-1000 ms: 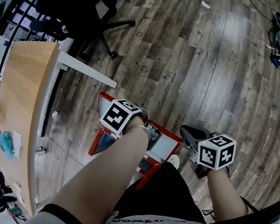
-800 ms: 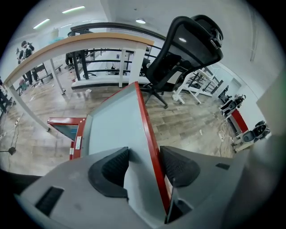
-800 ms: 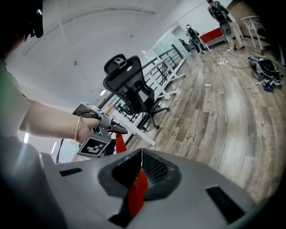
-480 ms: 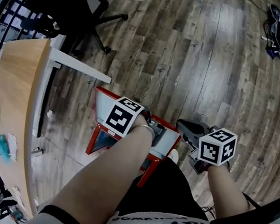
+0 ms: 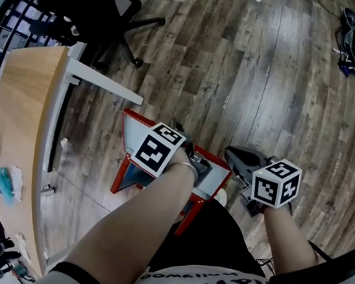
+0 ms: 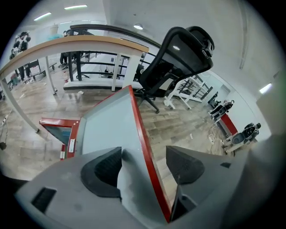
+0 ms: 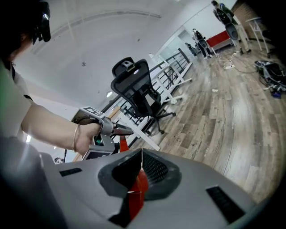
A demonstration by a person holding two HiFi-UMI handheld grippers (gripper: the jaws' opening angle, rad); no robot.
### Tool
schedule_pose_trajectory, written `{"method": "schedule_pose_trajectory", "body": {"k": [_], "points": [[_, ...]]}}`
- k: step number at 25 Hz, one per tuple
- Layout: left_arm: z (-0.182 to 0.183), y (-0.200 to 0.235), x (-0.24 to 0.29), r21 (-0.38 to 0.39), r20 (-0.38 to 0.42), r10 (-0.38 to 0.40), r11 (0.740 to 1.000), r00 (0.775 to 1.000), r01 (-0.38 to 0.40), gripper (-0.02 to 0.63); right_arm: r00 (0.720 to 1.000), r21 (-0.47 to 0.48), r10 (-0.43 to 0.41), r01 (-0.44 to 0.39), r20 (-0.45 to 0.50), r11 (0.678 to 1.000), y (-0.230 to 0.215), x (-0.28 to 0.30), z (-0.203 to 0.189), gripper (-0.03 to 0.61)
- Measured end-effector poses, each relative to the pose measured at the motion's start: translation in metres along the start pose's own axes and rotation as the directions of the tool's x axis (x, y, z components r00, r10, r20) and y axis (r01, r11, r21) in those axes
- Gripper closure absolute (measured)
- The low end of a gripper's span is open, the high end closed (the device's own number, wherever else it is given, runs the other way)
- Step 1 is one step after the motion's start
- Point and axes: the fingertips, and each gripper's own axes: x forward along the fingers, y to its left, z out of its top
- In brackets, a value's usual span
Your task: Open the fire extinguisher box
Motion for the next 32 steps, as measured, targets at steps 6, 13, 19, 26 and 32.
{"method": "schedule_pose_trajectory", "body": {"k": [6,13,19,26,32], "points": [[0.006,-0.001,-0.02,-0.016,0.019,0.004,1.0,1.0,-0.003,0.301,0.999,-0.016,-0.02,0.02,0.032,1.0,-0.002,-0.011,0.02,0.568],[0.04,-0.009,-0.053,-0.004,0.011,-0.089,0.996,0.996,0.089,0.301,0.997,-0.116,-0.056,0.061,0.048,0.991,0.016,-0.018,0.048,0.568],[0.083,-0.001,-0.096,0.095,0.067,-0.224,0.972,0.972,0.217,0.302,0.995,-0.171,-0.06,0.073,0.081,0.983,0.057,-0.023,0.062,0.568],[0.108,0.017,-0.167,0.06,0.058,-0.527,0.85,0.848,0.524,0.433,0.989,-0.236,-0.07,0.099,0.13,0.967,0.143,-0.023,0.049,0.568],[0.132,0.038,-0.255,0.285,-0.06,-0.807,0.55,0.587,0.785,0.603,0.987,-0.312,-0.043,0.09,0.156,0.946,0.24,-0.006,0.018,0.568]]}}
